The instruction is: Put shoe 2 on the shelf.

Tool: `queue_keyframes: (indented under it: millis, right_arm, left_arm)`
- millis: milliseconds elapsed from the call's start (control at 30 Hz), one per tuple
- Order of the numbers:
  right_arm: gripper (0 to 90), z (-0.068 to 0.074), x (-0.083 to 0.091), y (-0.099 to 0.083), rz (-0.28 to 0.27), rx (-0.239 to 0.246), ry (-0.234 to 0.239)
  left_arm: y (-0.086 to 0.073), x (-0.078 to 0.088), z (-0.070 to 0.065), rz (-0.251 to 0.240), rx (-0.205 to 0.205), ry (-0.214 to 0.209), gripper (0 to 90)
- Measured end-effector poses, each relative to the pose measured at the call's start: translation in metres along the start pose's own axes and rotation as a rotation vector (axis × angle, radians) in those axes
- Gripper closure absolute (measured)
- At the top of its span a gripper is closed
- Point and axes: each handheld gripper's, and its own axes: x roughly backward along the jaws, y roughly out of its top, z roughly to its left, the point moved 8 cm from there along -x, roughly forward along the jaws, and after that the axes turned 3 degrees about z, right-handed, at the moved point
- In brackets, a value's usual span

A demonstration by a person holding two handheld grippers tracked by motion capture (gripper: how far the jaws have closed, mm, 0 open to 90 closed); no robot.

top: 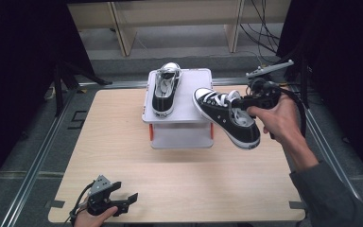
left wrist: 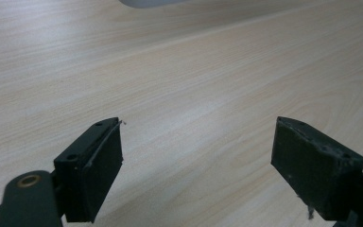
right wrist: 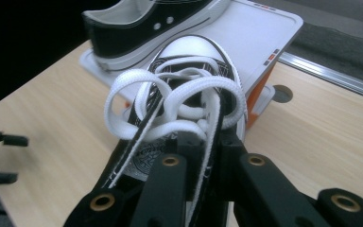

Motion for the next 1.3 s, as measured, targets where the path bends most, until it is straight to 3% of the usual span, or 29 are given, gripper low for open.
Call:
queue_keyframes:
  millis: [167, 233, 333, 367, 400, 500, 633, 700, 767, 833, 867, 1000, 1033, 1067, 1167, 1233, 1267, 1300]
  right_arm:
    - [85.4, -0.014, -0.023, 0.018, -0.011, -0.051, -0.047]
    - [85.3, -0.017, -0.031, 0.026, -0.008, -0.104, -0.058]
    - [85.3, -0.023, -0.043, 0.039, -0.027, -0.106, -0.089]
    - [85.3, -0.022, -0.047, 0.043, -0.028, -0.134, -0.091]
    - [85.3, -0.025, -0.05, 0.048, -0.039, -0.109, -0.108]
    - [85.3, -0.025, -0.059, 0.058, -0.037, -0.159, -0.124]
    - [85.3, -0.029, -0.074, 0.073, -0.077, -0.171, -0.143]
    - [85.3, -0.033, -0.083, 0.08, -0.1, -0.18, -0.16]
    - [85.2, -0.034, -0.093, 0.085, -0.108, -0.214, -0.176]
    - [85.3, -0.038, -0.099, 0.088, -0.107, -0.201, -0.194]
    - [85.3, -0.039, -0.102, 0.09, -0.112, -0.23, -0.203]
    - [85.2, -0.045, -0.111, 0.096, -0.118, -0.23, -0.247]
    - [85.1, -0.046, -0.113, 0.097, -0.119, -0.247, -0.252]
    - [85.1, -0.046, -0.115, 0.097, -0.121, -0.253, -0.255]
    - [85.2, -0.049, -0.121, 0.096, -0.113, -0.23, -0.271]
    - [85.1, -0.048, -0.125, 0.096, -0.117, -0.252, -0.269]
    - [85.1, -0.049, -0.127, 0.098, -0.125, -0.23, -0.281]
    - [85.1, -0.047, -0.129, 0.098, -0.124, -0.252, -0.278]
  left_arm:
    - [0.0, 0.0, 0.0, 0.001, -0.008, 0.004, 16.6]
    - [0.001, 0.0, -0.003, -0.007, 0.001, -0.007, 16.6]
    - [0.0, 0.0, -0.003, 0.001, -0.005, -0.005, 16.6]
    - [0.002, 0.001, -0.004, -0.005, -0.005, -0.006, 16.6]
    - [0.004, 0.001, -0.006, -0.02, -0.003, -0.015, 16.6]
    - [0.004, 0.001, -0.008, -0.023, 0.002, -0.024, 16.6]
    - [0.004, 0.003, -0.008, -0.014, -0.013, -0.012, 16.6]
    - [0.006, 0.003, -0.011, -0.032, -0.012, -0.031, 16.6]
    - [0.005, 0.003, -0.01, -0.019, -0.031, -0.026, 16.6]
    - [0.004, 0.004, -0.01, -0.022, -0.025, -0.028, 16.6]
    - [0.005, 0.004, -0.011, -0.027, -0.016, -0.037, 16.6]
    - [0.007, 0.004, -0.015, -0.041, -0.017, -0.045, 16.6]
    - [0.006, 0.004, -0.014, -0.029, -0.031, -0.042, 16.6]
    - [0.006, 0.004, -0.015, -0.035, -0.019, -0.046, 16.6]
    - [0.006, 0.005, -0.015, -0.036, -0.017, -0.046, 16.5]
    - [0.007, 0.005, -0.016, -0.046, -0.008, -0.049, 16.6]
    - [0.007, 0.005, -0.015, -0.049, -0.011, -0.049, 16.6]
    - [0.008, 0.005, -0.015, -0.052, -0.011, -0.051, 16.5]
